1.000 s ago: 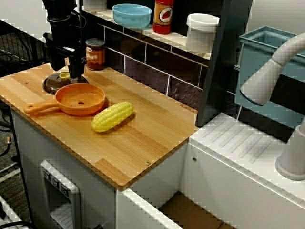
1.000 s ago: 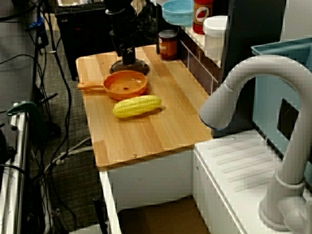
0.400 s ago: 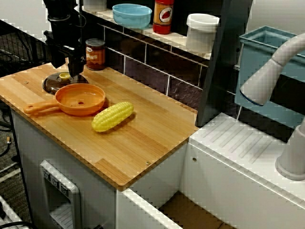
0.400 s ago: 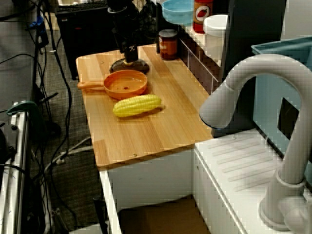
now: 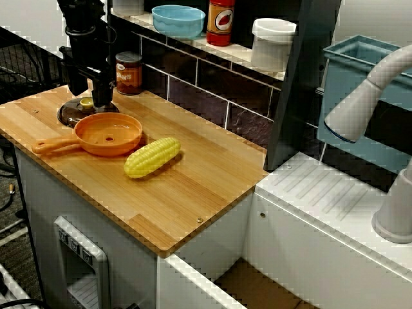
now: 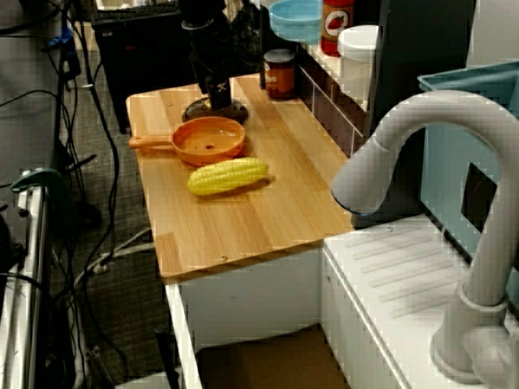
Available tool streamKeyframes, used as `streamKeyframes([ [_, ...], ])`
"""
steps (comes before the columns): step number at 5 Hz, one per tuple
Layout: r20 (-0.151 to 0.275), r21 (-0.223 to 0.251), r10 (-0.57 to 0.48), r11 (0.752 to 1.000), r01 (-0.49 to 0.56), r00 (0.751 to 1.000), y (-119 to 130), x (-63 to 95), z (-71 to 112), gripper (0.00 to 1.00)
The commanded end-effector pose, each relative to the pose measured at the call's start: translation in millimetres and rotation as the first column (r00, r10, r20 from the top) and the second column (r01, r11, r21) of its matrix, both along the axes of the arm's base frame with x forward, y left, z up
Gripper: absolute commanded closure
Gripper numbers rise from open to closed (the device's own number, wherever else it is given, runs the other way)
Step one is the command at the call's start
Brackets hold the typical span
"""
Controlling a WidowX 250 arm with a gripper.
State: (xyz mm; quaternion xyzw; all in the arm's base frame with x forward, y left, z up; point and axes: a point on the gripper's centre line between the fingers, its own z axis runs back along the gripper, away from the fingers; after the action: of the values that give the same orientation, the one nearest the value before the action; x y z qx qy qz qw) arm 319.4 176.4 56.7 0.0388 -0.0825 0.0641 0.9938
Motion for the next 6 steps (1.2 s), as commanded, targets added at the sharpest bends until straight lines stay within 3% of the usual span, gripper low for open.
streamKeyframes([
  [1, 0.013, 0.024, 0.01, 1.0, -0.01, 1.0, 10.3, -1.9, 2.9, 0.0],
  [3, -0.013, 0.023, 0.006, 1.0, -0.005, 1.0, 9.1, 1.4, 1.1, 0.0],
  [4, -0.02, 0.003, 0.002, 1.0, -0.002, 1.0, 9.5, 1.0, 0.3, 1.0],
  [6, -0.027, -0.017, 0.003, 1.0, -0.003, 1.0, 9.9, 1.1, 0.3, 1.0],
])
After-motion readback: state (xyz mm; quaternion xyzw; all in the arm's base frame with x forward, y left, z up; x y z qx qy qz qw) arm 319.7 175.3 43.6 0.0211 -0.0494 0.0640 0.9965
